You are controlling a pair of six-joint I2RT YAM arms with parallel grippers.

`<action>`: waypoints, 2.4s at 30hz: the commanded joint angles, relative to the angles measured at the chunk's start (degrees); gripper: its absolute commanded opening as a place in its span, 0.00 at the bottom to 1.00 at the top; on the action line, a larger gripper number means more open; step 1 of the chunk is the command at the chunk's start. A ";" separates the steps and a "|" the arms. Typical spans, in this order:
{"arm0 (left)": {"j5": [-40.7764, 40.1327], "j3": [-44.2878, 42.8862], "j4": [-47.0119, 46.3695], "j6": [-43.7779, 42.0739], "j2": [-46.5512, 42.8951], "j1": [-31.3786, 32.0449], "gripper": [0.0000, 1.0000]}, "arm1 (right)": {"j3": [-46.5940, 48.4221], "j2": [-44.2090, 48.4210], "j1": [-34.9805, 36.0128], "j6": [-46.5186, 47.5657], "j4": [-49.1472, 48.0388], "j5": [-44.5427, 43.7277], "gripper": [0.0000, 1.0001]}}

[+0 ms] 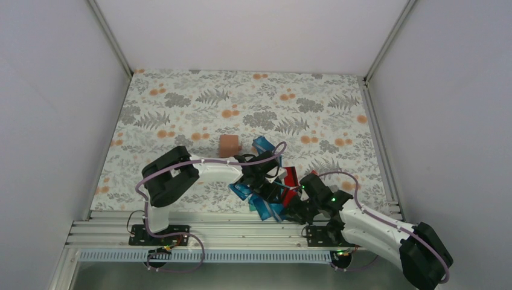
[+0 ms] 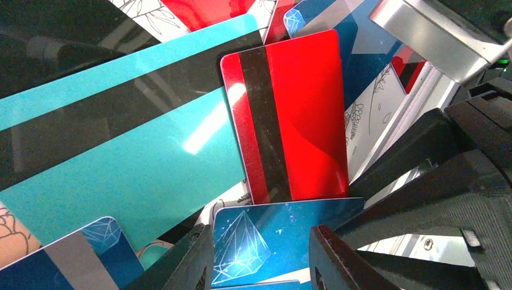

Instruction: Put the credit cards into the card holder

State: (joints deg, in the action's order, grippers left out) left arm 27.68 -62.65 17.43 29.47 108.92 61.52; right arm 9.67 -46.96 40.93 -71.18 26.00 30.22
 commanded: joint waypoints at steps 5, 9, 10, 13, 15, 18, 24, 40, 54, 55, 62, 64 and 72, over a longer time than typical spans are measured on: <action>-0.78 2.17 2.49 0.81 1.84 0.78 0.40 | 4.77 0.20 0.51 0.37 4.43 -1.51 0.22; -0.75 1.95 2.56 0.67 1.86 0.78 0.40 | 5.89 0.20 0.55 0.59 6.19 -1.44 0.21; -0.78 1.86 2.48 0.60 1.87 0.73 0.40 | 6.18 0.11 0.56 0.60 6.48 -1.32 0.20; -0.84 1.75 2.45 0.51 1.90 0.78 0.40 | 7.39 -0.40 0.54 1.07 7.83 -1.38 0.20; -0.86 1.62 2.54 0.41 1.94 0.71 0.40 | 8.69 -0.81 0.56 1.58 9.46 -1.90 0.20; -0.92 1.66 2.61 0.31 2.00 0.68 0.40 | 9.95 -1.07 0.56 2.30 11.23 -2.59 0.21; -1.13 1.65 2.55 0.16 2.20 0.63 0.40 | 10.50 -1.27 0.53 2.42 11.78 -2.24 0.22; -2.55 -0.31 3.88 2.37 -3.80 -1.98 0.39 | 12.62 -2.18 0.48 1.02 10.10 -5.72 0.04; -6.17 -12.24 14.14 0.15 -10.23 -14.46 0.41 | 26.02 -2.60 -4.78 4.44 14.97 -17.10 0.04; -6.83 -12.95 15.06 0.19 -11.01 -15.24 0.42 | 27.12 -2.79 -5.71 5.39 14.58 -17.29 0.04; -8.04 -18.48 21.42 0.04 -16.55 -20.69 0.50 | 35.76 -6.14 -11.33 11.44 5.17 -13.80 0.04; -7.28 -17.86 21.22 3.42 -19.34 -23.45 0.53 | 38.06 -6.96 -12.91 12.03 2.28 -12.91 0.04; 4.97 -14.19 8.44 17.08 -28.38 -34.41 0.62 | 49.96 -14.87 -20.06 11.89 -10.63 -5.51 0.04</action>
State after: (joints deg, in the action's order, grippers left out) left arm 24.82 -77.84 33.34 38.63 83.15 30.20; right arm 53.54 -58.33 23.57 -60.16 24.84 20.45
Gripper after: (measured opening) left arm 0.597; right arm 0.038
